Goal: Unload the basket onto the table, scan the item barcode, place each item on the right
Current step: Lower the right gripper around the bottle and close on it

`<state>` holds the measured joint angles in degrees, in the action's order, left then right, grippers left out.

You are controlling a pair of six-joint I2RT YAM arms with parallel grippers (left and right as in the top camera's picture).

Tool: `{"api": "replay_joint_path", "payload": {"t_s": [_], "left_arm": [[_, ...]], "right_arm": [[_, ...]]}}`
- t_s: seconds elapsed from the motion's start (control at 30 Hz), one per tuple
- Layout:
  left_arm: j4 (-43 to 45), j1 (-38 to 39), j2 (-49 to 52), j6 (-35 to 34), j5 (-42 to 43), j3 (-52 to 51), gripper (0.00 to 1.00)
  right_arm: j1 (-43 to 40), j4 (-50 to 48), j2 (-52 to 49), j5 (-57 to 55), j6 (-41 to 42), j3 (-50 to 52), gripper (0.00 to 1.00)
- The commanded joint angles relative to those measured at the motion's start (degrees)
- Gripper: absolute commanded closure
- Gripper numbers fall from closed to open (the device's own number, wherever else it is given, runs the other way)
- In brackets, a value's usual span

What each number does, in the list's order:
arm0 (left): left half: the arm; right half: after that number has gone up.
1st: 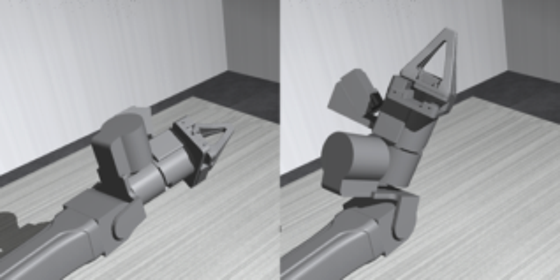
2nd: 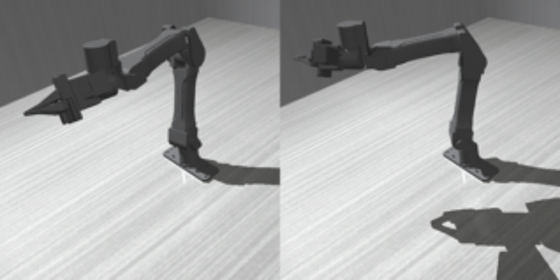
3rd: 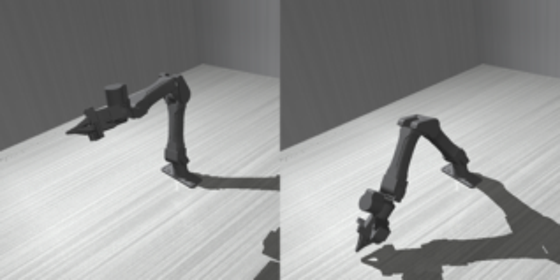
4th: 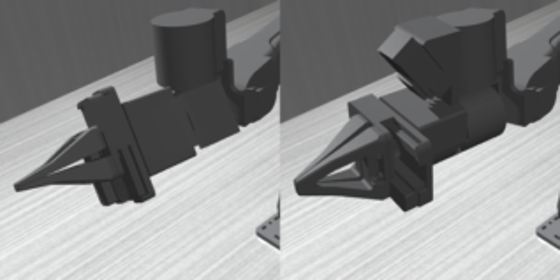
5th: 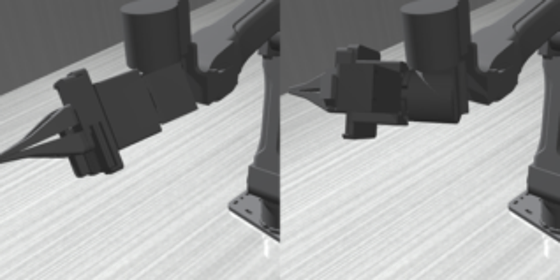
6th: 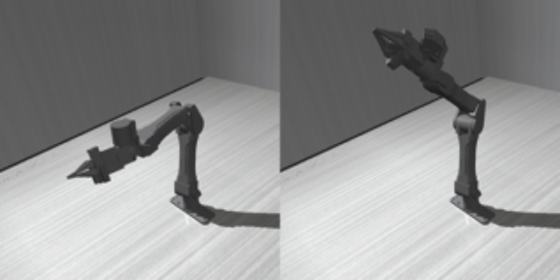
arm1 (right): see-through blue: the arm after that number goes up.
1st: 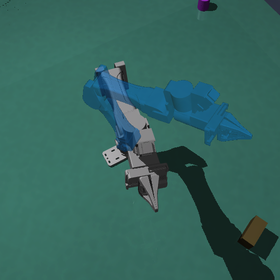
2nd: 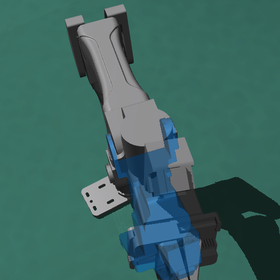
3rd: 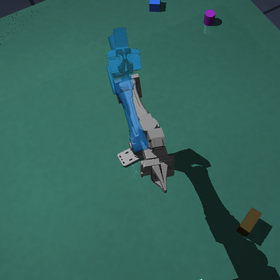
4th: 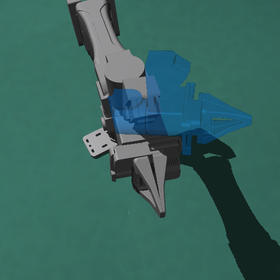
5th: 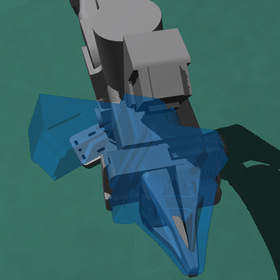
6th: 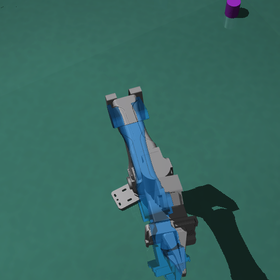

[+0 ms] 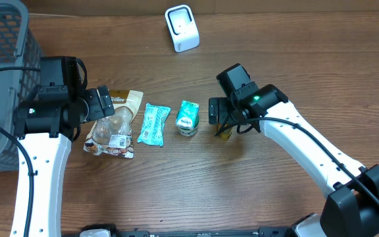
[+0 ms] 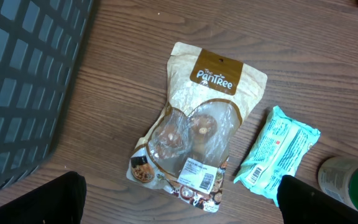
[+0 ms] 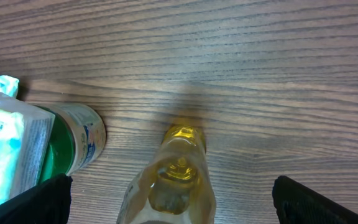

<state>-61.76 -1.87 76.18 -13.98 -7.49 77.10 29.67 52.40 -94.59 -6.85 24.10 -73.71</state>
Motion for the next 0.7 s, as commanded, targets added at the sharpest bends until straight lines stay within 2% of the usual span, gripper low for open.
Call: {"api": "replay_joint_path", "payload": {"t_s": [0.0,0.2,0.47,0.67], "left_arm": [[0.1,0.5,0.3,-0.6,0.0,0.8,0.01],[0.1,0.5,0.3,-0.6,0.0,0.8,0.01],[0.1,0.5,0.3,-0.6,0.0,0.8,0.00],[0.1,0.5,0.3,-0.6,0.0,0.8,0.00]], "right_arm": [[0.1,0.1,-0.1,-0.6,1.5,-0.5,0.05],[0.1,0.7,-0.1,-0.6,3.0,0.2,0.08],[0.1,1.1,-0.1,-0.6,3.0,0.4,0.20],[0.2,2.3,-0.1,-0.6,3.0,0.4,0.20]]}}
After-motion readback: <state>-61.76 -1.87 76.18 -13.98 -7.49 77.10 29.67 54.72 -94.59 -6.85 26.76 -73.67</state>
